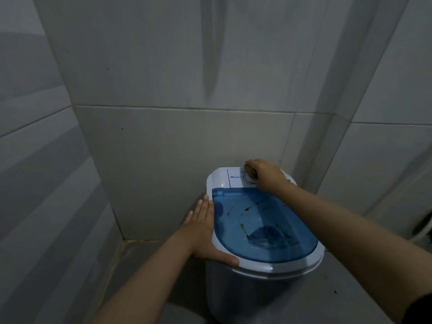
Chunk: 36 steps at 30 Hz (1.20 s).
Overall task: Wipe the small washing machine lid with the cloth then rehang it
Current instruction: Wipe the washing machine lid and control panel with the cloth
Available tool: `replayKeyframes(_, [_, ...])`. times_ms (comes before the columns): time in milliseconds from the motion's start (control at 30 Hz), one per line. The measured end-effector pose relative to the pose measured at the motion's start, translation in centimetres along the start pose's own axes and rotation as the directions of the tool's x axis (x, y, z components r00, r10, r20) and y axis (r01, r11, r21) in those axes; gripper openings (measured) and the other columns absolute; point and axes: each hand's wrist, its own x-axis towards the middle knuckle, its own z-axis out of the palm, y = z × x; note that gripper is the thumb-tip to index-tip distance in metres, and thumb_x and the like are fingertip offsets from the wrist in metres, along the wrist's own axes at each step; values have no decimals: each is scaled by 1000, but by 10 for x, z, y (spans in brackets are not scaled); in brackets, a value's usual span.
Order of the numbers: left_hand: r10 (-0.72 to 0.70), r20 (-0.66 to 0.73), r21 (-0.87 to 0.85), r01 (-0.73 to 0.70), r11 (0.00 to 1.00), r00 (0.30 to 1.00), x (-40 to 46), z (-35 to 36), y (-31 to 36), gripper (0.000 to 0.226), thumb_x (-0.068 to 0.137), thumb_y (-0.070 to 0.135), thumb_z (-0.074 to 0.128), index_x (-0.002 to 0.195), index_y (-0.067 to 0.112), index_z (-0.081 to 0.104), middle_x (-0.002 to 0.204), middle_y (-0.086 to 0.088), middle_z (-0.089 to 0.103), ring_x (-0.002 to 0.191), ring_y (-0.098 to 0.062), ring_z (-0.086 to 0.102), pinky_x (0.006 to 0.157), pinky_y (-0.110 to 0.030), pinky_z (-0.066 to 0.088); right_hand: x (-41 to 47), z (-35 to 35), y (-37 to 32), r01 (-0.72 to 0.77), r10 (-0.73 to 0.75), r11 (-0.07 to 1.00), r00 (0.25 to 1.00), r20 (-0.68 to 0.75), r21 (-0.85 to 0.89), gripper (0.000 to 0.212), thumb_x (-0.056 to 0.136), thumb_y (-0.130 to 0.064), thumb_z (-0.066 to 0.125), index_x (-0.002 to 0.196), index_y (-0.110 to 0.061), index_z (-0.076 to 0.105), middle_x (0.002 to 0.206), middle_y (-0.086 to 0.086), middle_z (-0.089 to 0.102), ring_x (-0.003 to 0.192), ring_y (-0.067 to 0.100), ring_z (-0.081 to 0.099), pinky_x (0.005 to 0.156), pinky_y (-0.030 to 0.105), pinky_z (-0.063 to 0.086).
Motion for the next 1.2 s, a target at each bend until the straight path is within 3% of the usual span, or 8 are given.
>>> replayKeyframes(200, [2,8,7,-2,1000,1000,0,1,0,150,47,83,62,140,13,-33,148,-5,-41,137,-23,-34,113,-43,-13,-26,-2,13,71,-71,997,997,-8,29,71,73,10,55,139,-13,42,146,10,43,126,34,47,99,39,45])
replayKeyframes(367, [6,0,0,-6,1000,1000,-4,3,7,152,45,84,61,141,13,-32,148,-5,-41,137,-22,-34,112,-41,-14,-55,-7,31,99,-100,993,995,19,58,71,71,11,55,137,-15,46,139,13,49,126,34,45,103,40,42])
replayKeyframes(567, [-11,0,-18,11,1000,1000,-4,1,4,151,44,84,61,142,14,-31,150,-5,-38,138,-21,-32,112,-41,-14,-52,-26,20,156,-137,985,966,221,-71,55,73,5,53,121,-21,59,120,8,62,110,31,56,87,36,47])
replayKeyframes(800, [-11,2,-25,12,1000,1000,-5,1,4,150,46,82,62,142,13,-31,150,-4,-38,139,-22,-32,113,-44,-13,-34,-17,-27,270,-255,959,954,156,-87,39,74,7,49,102,-17,59,115,7,58,103,32,55,75,39,45])
replayKeyframes(900, [-7,2,-31,7,1000,1000,-3,0,3,150,46,83,62,141,14,-32,150,-4,-39,138,-22,-33,113,-43,-13,-31,-4,-26,313,-285,919,948,142,-241,39,84,4,46,113,-18,57,124,5,54,103,30,48,67,37,39])
replayKeyframes(1033, [-14,9,-30,14,999,1000,-2,0,2,149,48,82,63,141,14,-32,149,-3,-40,138,-21,-34,113,-43,-13,-37,0,-11,313,-289,919,948,130,-240,47,82,4,46,122,-22,52,130,1,52,104,28,46,64,35,38])
replayKeyframes(1100, [-14,5,-32,14,999,1000,-3,1,2,149,48,82,63,141,14,-32,150,-3,-39,138,-21,-33,113,-43,-13,-41,-1,-3,305,-279,925,950,137,-229,55,79,4,50,127,-24,48,131,1,51,103,28,47,71,41,48])
replayKeyframes(1200, [-14,-1,-26,14,1000,1000,-4,1,3,148,49,81,64,142,14,-31,150,-4,-38,138,-22,-33,114,-43,-12,-43,-6,6,313,-275,915,946,173,-256,60,78,0,55,131,-25,44,124,5,53,105,31,48,80,46,50])
